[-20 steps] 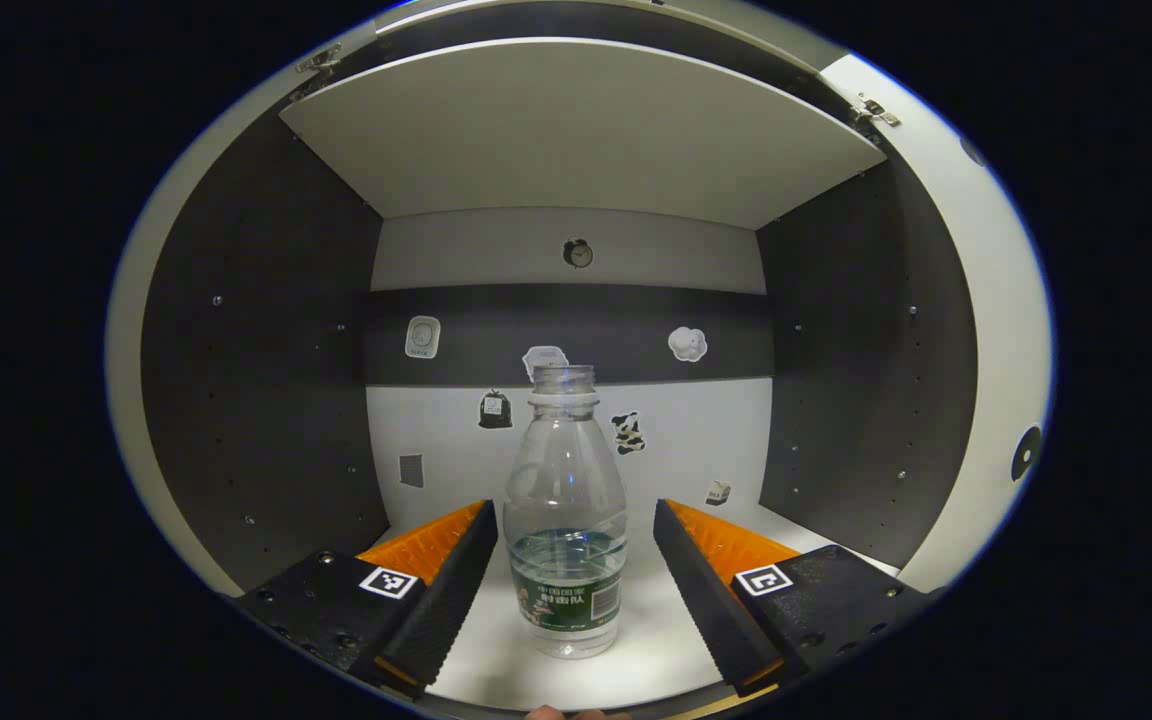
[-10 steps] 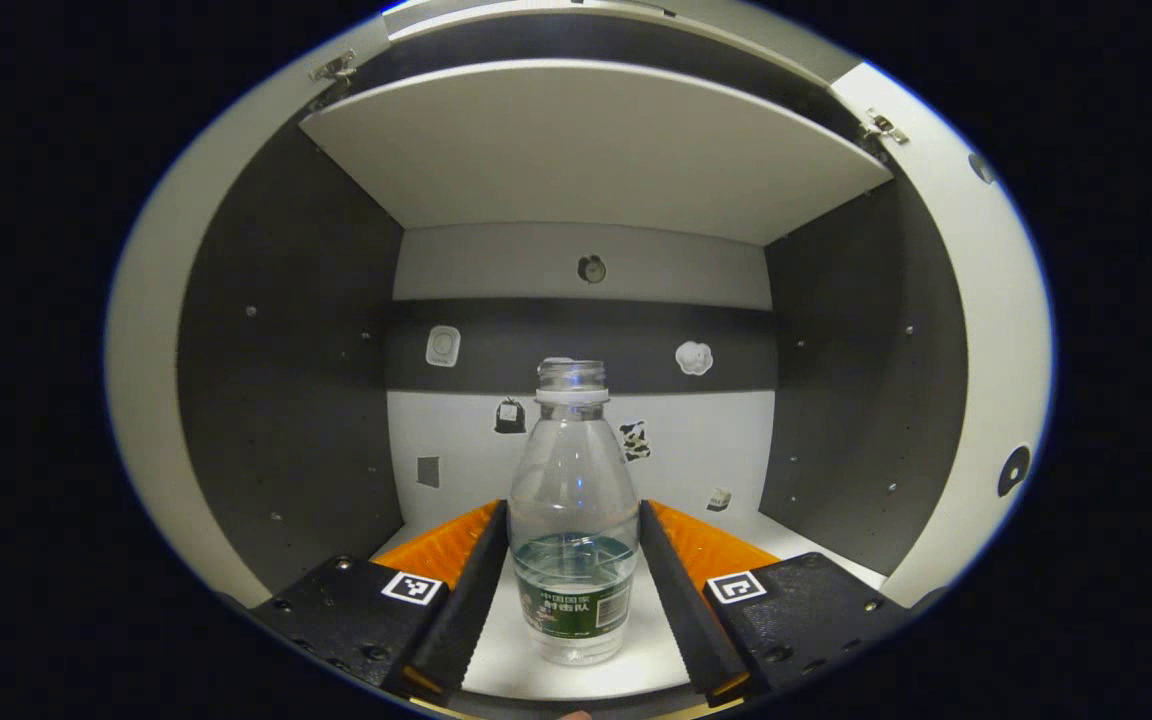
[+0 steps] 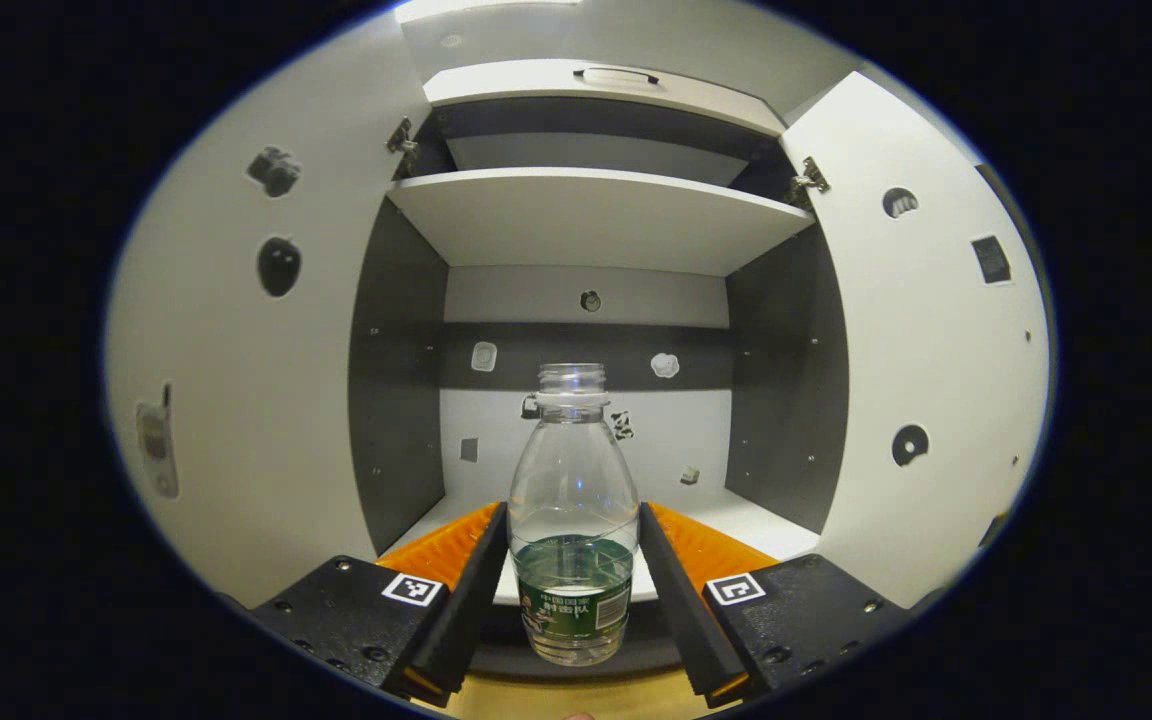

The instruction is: Grasp the bottle in the cabinet with the left hand and place it on the coaster, then close the right door with the right hand and the left door with the left hand.

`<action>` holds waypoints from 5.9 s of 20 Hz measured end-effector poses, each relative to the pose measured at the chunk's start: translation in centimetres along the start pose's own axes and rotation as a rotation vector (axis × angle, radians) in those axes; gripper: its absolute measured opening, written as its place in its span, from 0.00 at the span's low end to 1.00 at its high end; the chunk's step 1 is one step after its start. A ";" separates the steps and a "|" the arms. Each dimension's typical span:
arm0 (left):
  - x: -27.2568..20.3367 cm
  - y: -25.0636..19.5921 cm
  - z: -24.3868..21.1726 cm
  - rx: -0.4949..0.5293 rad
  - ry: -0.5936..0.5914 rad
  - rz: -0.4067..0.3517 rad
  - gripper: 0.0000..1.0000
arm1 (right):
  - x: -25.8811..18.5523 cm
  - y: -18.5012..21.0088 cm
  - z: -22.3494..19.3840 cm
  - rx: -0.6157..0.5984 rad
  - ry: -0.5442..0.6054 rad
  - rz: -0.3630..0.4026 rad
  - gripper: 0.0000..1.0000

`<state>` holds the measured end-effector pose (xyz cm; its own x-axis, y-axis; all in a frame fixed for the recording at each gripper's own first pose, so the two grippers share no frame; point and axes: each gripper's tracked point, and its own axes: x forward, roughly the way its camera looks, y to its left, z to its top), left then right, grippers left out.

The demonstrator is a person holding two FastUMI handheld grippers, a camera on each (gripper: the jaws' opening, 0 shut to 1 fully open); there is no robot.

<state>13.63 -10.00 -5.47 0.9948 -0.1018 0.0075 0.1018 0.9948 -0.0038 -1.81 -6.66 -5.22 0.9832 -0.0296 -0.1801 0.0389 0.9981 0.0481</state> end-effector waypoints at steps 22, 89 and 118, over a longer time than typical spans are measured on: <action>-14.8 -4.5 -29.5 0.056 0.296 -0.029 0.82 | -4.5 -4.2 -10.1 -0.038 0.254 -0.052 0.98; -17.9 4.2 -6.9 0.041 0.185 0.214 0.88 | 0.8 -13.0 6.2 0.048 -0.072 0.119 0.98; -21.4 16.8 -4.9 -0.006 0.147 0.380 0.88 | 12.5 6.5 7.1 -0.031 -0.126 0.240 0.97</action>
<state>-5.91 8.84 -10.58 0.9519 0.2733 -0.1382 -0.2739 0.9616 0.0150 11.94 -0.89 -0.21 0.9781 0.2036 -0.0433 -0.2017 0.9784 0.0446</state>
